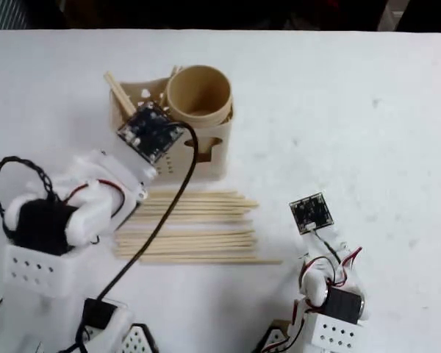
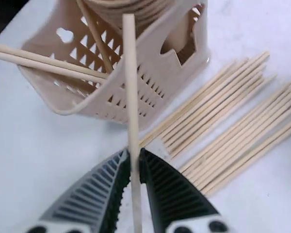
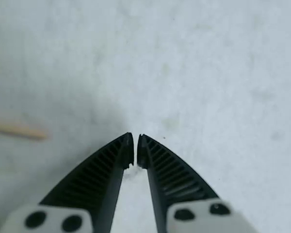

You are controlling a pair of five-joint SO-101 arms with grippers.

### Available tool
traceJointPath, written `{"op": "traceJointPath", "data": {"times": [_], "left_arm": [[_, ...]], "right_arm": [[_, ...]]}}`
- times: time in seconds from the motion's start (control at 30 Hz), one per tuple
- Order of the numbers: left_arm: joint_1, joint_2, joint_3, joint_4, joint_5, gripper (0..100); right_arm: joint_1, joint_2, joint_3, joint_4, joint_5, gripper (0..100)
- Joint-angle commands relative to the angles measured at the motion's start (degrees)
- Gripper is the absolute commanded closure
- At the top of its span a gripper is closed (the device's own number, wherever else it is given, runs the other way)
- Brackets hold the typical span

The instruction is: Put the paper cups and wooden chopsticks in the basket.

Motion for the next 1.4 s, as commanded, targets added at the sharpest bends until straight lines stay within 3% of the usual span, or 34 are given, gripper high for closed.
{"op": "traceJointPath", "data": {"times": [0.0, 0.17, 0.43, 0.7, 0.9, 1.13, 1.23, 1.37], "left_arm": [[-0.48, -0.84, -7.30, -1.14, 3.34, 98], [-0.48, -0.75, -9.85, -5.80, 6.86, 98], [-0.57, -0.66, -9.14, -19.78, 14.77, 98], [-0.66, -0.66, -3.69, -43.78, 19.69, 98], [-3.03, -0.57, -3.69, -52.75, 24.18, 98], [-5.76, 3.12, 7.47, -66.90, 25.76, 98], [-7.43, 5.85, 10.46, -70.07, 25.85, 97], [-8.04, 6.81, 10.64, -67.08, 25.85, 97]], "right_arm": [[0.22, -0.57, 0.53, 0.13, 0.44, 96.6], [0.22, -0.57, 0.53, 0.13, 0.44, 96.6], [0.22, -0.57, 0.53, 0.13, 0.44, 96.6], [0.22, -0.57, 0.53, 0.13, 0.44, 96.6], [0.22, -0.57, 0.53, 0.13, 0.44, 96.6], [0.22, -0.57, 0.53, 0.13, 0.44, 96.6], [0.22, -0.57, 0.53, 0.13, 0.44, 96.6], [0.22, -0.57, 0.53, 0.13, 0.44, 96.6]]}}
